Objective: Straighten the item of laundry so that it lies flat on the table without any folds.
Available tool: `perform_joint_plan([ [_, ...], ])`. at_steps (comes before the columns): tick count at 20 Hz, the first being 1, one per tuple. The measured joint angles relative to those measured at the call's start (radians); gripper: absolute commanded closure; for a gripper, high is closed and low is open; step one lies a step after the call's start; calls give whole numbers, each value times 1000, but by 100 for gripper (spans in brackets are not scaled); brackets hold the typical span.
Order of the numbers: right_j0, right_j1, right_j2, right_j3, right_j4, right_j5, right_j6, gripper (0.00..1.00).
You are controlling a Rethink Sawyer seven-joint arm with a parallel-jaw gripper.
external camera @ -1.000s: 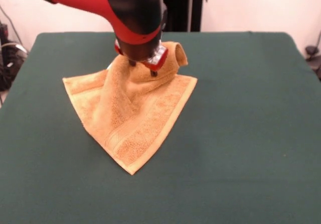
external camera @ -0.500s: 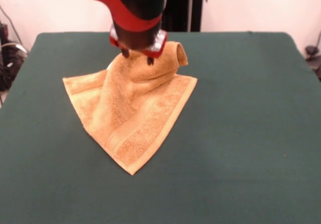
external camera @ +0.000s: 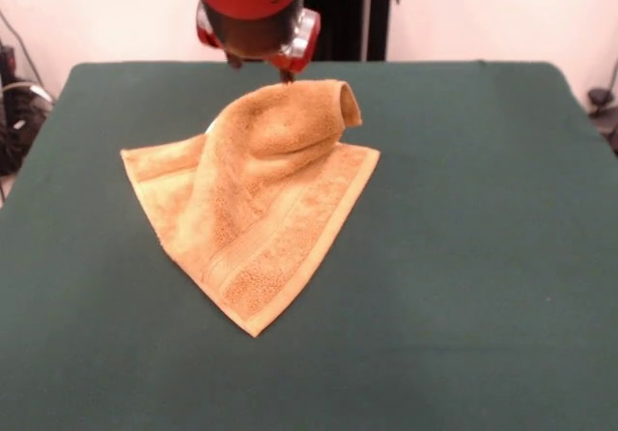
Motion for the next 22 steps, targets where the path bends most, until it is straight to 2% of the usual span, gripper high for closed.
perform_joint_plan([
  [2,-6,-5,14,0,0,-95,0,0],
  [4,-5,-4,20,-1,-2,-297,0,0],
  [10,26,11,20,-31,-4,-637,0,0],
  [14,49,28,20,-70,-3,-650,0,0],
  [22,92,103,19,-156,4,-552,0,0],
])
